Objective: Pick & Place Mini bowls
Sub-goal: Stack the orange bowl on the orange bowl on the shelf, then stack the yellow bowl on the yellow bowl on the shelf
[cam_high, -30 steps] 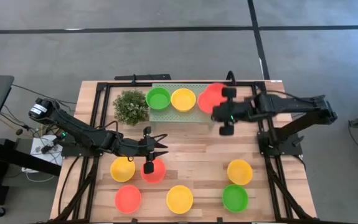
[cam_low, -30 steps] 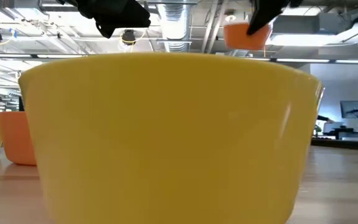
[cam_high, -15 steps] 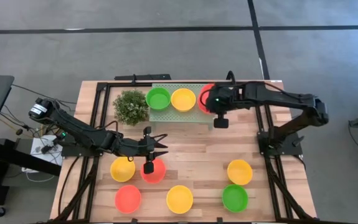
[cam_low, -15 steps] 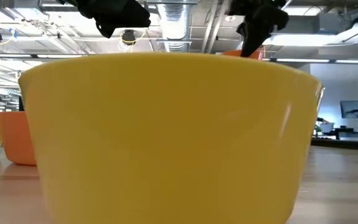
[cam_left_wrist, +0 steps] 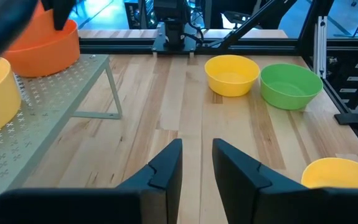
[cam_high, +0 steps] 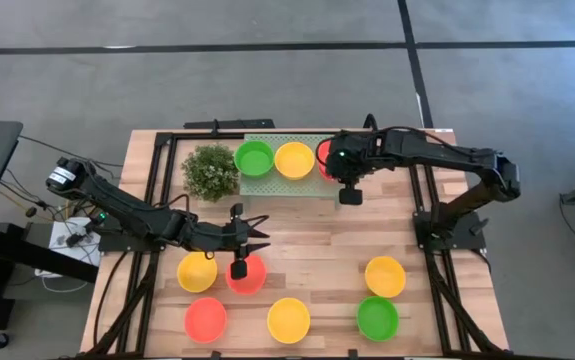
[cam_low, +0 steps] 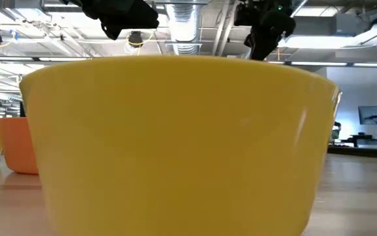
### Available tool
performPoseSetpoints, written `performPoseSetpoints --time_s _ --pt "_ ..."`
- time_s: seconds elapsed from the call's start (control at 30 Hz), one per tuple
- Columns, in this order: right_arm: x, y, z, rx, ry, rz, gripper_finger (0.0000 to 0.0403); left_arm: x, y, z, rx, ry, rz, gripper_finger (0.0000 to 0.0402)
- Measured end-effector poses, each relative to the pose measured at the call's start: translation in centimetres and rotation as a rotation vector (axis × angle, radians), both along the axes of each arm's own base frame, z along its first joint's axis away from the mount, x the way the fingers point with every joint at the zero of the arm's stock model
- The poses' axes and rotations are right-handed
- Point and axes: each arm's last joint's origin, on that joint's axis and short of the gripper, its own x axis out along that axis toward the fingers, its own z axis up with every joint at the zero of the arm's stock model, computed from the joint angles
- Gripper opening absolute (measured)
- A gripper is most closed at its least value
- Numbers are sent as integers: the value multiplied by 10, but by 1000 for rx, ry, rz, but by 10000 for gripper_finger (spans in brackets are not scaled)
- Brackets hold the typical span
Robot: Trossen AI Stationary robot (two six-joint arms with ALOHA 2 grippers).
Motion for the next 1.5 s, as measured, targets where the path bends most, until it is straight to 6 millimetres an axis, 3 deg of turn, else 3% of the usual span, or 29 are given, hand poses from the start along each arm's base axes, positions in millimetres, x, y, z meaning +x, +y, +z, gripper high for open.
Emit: performPoseSetpoints --time_s 0.7,0.87,1.07,1.3,1.4,1.5 --pt "6 0 0 -10 -32 60 66 0 0 0 3 0 -1 90" --pt "4 8 4 -8 -6 88 76 0 0 0 3 0 -1 90" --pt "8 27 34 7 -81 102 77 0 0 0 1 0 0 90" --pt "3 67 74 3 -177 240 77 0 0 0 -2 0 1 90" --pt "-7 83 80 26 -212 274 77 -1 -2 0 -19 -1 -1 90" --pt "-22 98 71 81 -219 259 77 -3 -8 0 -31 -2 -18 90"
